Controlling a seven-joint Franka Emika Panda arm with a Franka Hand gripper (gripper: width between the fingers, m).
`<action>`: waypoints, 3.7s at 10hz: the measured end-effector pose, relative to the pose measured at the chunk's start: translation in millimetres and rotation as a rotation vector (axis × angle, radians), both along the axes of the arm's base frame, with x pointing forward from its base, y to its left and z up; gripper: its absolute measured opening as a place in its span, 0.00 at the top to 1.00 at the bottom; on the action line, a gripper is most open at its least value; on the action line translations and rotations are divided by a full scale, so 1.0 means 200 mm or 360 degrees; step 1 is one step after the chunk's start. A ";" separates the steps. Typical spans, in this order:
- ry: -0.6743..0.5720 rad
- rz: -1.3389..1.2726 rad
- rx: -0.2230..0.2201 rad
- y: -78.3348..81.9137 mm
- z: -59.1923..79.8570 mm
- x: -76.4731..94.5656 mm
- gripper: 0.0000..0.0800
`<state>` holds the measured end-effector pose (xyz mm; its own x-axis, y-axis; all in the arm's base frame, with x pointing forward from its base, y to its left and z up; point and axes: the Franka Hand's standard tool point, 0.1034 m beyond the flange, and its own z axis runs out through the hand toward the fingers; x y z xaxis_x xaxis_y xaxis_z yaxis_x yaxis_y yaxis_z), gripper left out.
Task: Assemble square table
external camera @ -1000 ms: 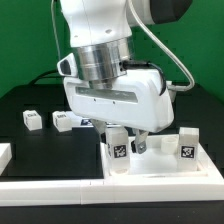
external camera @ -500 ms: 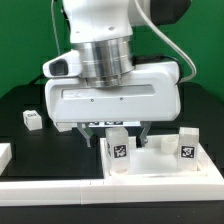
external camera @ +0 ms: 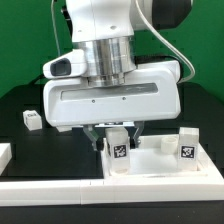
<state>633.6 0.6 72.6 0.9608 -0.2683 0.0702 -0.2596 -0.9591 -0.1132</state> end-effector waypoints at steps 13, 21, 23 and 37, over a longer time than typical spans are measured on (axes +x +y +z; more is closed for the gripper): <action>0.0168 -0.1965 0.0392 -0.06 -0.03 -0.06 0.62; -0.0017 -0.0223 -0.0010 0.07 0.02 0.00 0.19; -0.0038 0.0031 -0.0040 0.06 0.02 0.00 0.19; 0.0189 -0.1769 0.0328 0.01 -0.02 -0.04 0.63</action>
Offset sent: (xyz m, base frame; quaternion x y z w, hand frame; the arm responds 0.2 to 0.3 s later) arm 0.0000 0.0000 0.0000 0.0000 0.0000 0.1296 0.9916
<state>625.9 2.5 69.5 0.1807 -0.9721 -0.1496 -0.9746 -0.1565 -0.1600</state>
